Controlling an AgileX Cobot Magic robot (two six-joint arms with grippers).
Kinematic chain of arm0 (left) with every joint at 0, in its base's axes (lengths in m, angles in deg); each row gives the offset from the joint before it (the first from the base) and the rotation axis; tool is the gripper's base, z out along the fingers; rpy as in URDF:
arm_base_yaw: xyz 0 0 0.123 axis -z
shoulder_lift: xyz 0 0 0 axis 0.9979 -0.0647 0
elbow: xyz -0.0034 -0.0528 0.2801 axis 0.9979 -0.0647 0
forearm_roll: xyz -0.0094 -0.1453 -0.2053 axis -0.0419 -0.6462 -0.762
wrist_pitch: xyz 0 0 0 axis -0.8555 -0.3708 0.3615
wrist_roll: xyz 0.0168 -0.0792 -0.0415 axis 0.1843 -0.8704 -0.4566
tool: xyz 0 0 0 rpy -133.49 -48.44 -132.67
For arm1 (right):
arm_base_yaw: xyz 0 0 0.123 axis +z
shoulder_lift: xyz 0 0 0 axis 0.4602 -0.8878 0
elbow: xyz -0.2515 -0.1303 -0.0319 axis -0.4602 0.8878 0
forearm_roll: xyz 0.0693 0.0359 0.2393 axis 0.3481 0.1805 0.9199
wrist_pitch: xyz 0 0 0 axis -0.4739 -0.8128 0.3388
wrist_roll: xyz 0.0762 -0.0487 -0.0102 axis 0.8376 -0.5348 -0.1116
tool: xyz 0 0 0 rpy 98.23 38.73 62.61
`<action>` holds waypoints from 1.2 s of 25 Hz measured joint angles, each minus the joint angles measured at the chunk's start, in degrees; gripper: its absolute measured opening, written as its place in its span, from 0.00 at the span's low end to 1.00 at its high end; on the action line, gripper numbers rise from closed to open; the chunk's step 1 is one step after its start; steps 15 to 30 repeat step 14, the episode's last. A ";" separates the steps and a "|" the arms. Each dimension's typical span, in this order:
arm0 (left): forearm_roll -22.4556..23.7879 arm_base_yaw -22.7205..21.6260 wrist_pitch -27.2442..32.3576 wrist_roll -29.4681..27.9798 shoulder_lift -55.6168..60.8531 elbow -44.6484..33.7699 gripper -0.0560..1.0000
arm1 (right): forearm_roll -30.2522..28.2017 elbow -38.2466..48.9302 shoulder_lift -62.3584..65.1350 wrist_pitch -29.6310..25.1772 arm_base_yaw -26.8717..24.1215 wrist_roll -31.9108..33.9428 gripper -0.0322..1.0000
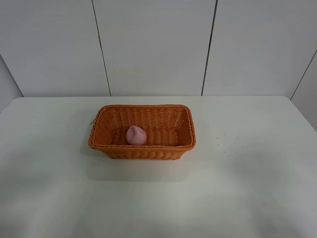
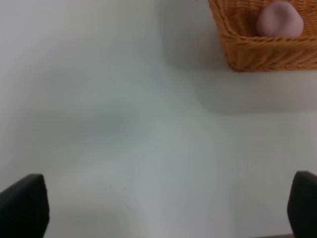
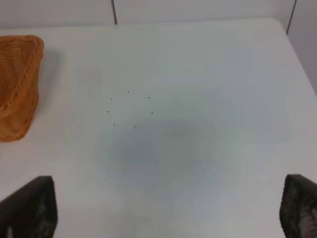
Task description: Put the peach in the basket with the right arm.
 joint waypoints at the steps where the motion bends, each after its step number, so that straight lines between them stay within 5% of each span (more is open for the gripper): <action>1: 0.00 0.00 0.00 0.00 0.00 0.00 0.99 | 0.00 0.00 0.00 0.00 0.00 0.00 0.70; 30: 0.00 0.00 0.00 0.00 0.00 0.00 0.99 | 0.16 0.00 0.00 0.00 0.00 0.02 0.70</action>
